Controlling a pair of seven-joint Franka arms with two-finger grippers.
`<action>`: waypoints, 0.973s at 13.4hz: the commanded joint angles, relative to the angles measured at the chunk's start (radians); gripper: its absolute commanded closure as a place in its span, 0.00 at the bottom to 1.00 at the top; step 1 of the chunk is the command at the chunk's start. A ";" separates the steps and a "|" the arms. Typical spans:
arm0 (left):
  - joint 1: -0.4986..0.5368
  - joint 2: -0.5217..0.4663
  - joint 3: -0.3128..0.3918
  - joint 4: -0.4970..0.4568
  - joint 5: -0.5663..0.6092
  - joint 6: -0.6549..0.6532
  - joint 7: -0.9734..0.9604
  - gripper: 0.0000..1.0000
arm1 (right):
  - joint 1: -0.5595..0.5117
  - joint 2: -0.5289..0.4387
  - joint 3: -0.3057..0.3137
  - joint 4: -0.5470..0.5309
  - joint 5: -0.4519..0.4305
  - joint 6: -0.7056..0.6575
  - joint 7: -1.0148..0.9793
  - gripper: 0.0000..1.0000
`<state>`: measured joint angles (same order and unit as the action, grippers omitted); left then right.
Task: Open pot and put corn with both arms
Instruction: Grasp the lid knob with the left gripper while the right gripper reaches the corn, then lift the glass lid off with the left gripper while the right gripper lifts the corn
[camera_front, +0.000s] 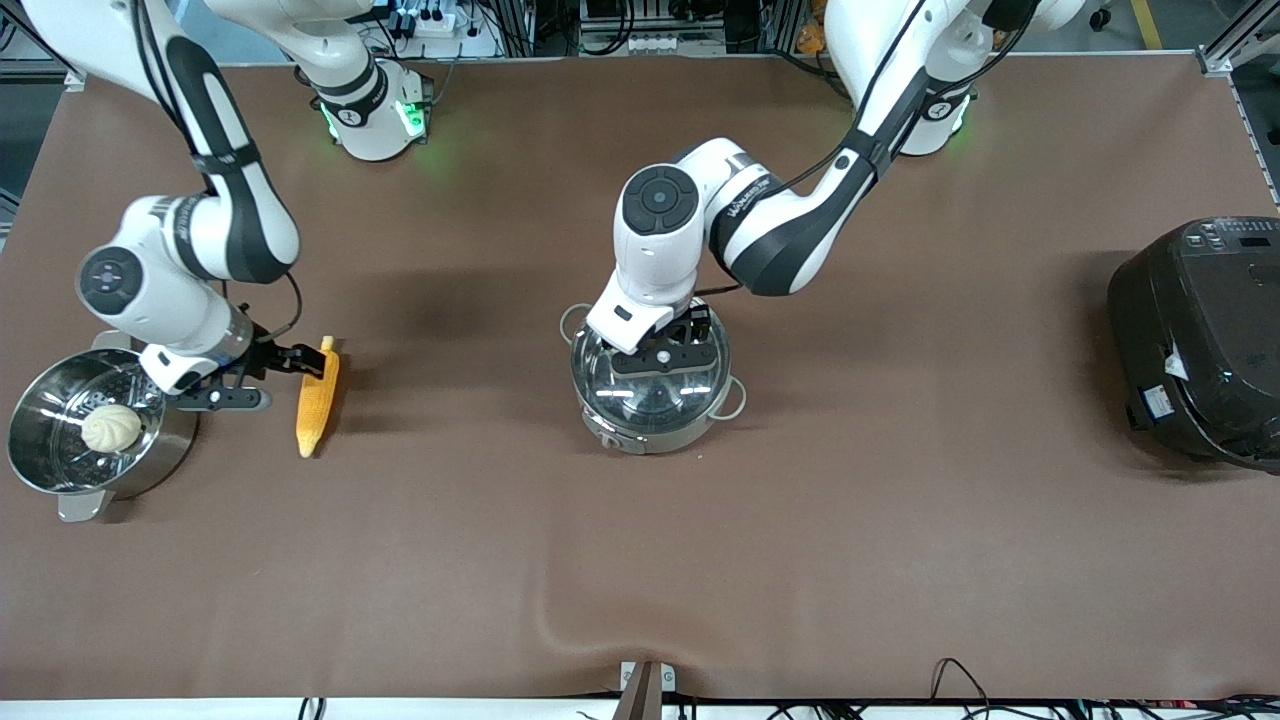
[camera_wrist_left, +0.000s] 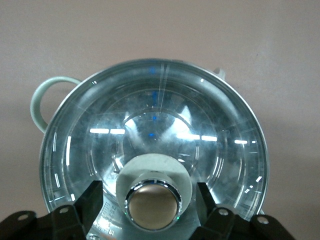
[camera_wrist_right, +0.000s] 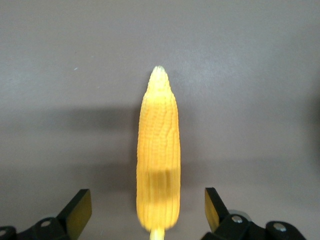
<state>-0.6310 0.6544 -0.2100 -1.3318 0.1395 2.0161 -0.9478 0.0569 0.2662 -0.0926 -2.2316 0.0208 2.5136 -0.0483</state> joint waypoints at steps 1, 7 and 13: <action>-0.010 0.024 0.001 0.016 0.034 -0.004 -0.034 0.24 | 0.001 0.050 0.007 -0.062 0.004 0.167 -0.019 0.00; -0.001 0.025 0.001 0.016 0.034 -0.004 -0.023 0.47 | 0.008 0.110 0.007 -0.059 0.004 0.177 -0.021 0.00; 0.005 0.010 0.001 0.017 0.023 -0.022 -0.035 1.00 | -0.003 0.140 0.007 -0.048 0.004 0.183 -0.030 0.24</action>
<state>-0.6314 0.6713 -0.2091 -1.3288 0.1409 2.0198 -0.9501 0.0607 0.3838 -0.0858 -2.2888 0.0205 2.6853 -0.0646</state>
